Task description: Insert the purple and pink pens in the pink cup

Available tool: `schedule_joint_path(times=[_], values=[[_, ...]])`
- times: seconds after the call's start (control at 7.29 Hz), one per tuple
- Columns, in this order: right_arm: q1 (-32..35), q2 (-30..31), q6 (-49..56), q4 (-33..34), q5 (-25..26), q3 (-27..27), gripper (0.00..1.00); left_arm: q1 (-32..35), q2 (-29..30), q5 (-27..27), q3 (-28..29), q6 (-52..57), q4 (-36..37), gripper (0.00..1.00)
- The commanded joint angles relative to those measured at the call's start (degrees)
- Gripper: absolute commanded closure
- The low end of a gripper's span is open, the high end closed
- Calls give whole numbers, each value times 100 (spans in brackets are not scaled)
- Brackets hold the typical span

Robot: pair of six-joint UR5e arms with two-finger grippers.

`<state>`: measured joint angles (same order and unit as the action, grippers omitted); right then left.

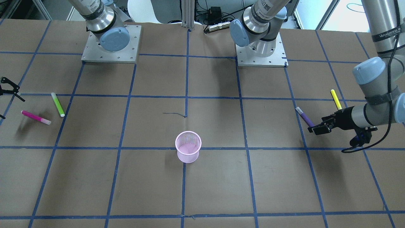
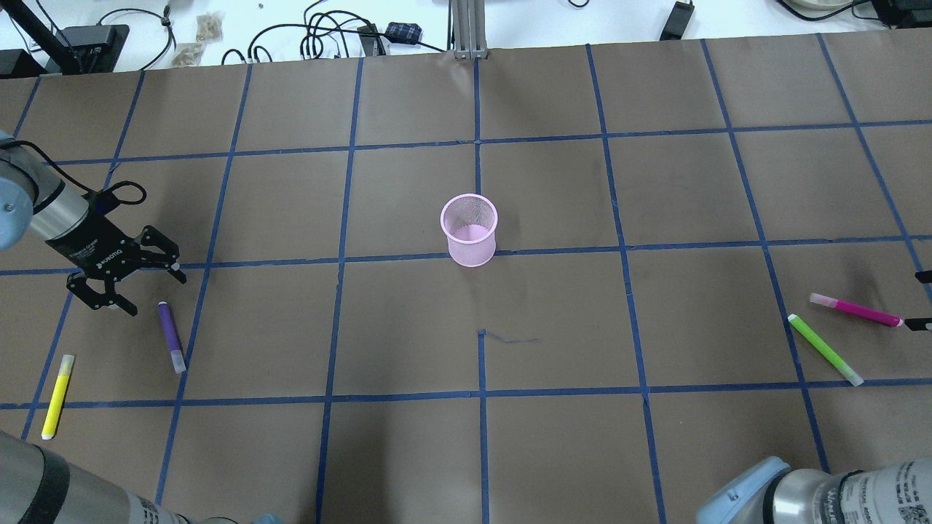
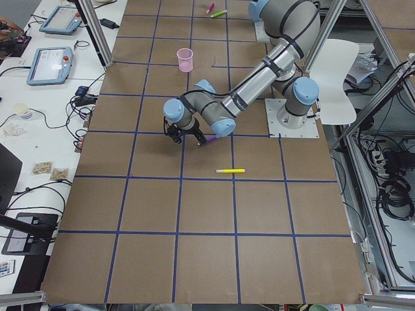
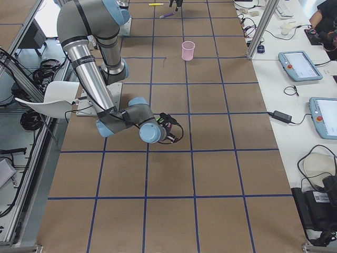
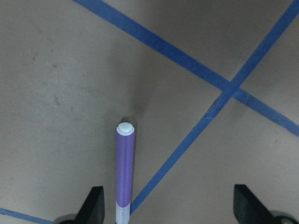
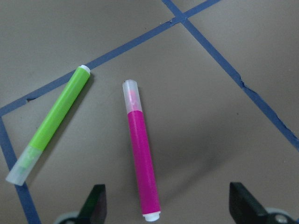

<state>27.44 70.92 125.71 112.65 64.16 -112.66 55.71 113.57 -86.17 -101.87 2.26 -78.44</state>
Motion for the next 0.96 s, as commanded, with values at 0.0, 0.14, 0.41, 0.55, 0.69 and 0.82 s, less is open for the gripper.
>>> schedule_joint_path(times=[0.0, 0.14, 0.41, 0.55, 0.69, 0.82], values=[[-63, -349, 592, -94, -87, 148, 11, -25, 217, -14, 9, -41, 214, 13], [-63, -350, 708, -120, -70, 113, 11, -33, 218, -22, -34, -7, 215, 14], [-63, -315, 1086, -426, -79, 78, 13, -34, 236, -268, -52, 11, 250, 17], [-63, -333, 1435, -506, -79, 17, 13, -34, 244, -277, -61, 29, 242, 35], [-63, -359, 1552, -498, -79, -27, 13, -34, 271, -277, -61, 20, 242, 35], [-63, -359, 1571, -490, -79, -28, 13, -25, 280, -277, -61, 20, 242, 35]])
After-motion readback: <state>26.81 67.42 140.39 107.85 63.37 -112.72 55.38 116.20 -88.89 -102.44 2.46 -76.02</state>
